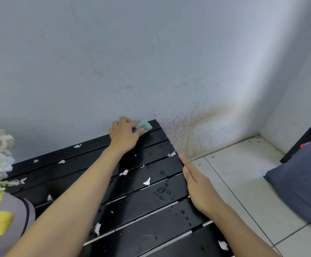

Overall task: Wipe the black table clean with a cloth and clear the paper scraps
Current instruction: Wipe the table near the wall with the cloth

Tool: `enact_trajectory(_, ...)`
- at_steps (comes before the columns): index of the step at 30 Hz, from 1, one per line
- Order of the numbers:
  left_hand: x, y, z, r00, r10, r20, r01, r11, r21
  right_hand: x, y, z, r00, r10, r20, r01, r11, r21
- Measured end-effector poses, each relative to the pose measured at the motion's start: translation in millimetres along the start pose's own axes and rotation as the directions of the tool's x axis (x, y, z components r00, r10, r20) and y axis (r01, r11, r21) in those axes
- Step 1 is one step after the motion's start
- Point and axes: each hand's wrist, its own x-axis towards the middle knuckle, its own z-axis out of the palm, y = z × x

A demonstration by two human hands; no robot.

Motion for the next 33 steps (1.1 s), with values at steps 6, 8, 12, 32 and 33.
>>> enact_trajectory(6, -19.0, 34.6, 36.3, 0.999, 0.045, -0.026, -0.046, 0.998, -0.036, 3.4, 1.5, -1.1, 1.000, 0.006, 0.012, -0.007, 0.999, 0.037)
enact_trajectory(8, -53.0, 38.7, 28.6, 0.969, 0.244, 0.039, -0.239, 0.966, -0.102, 4.1, 1.2, -1.2, 1.000, 0.005, 0.017, -0.006, 0.999, 0.044)
enact_trajectory(12, -77.8, 7.4, 0.5, 0.894, 0.388, 0.224, -0.306, 0.894, -0.327, 3.4, 1.3, -2.7, 1.000, 0.003, 0.016, -0.003, 0.999, 0.039)
enact_trajectory(32, -28.8, -29.7, -29.1, 0.953, -0.298, -0.062, 0.267, 0.916, -0.300, 0.4, -0.5, -2.3, 1.000, -0.023, 0.000, 0.023, 0.998, -0.051)
enact_trajectory(33, -18.7, -31.4, -21.4, 0.923, -0.371, -0.103, 0.346, 0.916, -0.204, 0.1, -0.9, -2.6, 1.000, -0.018, -0.002, 0.018, 0.998, -0.061)
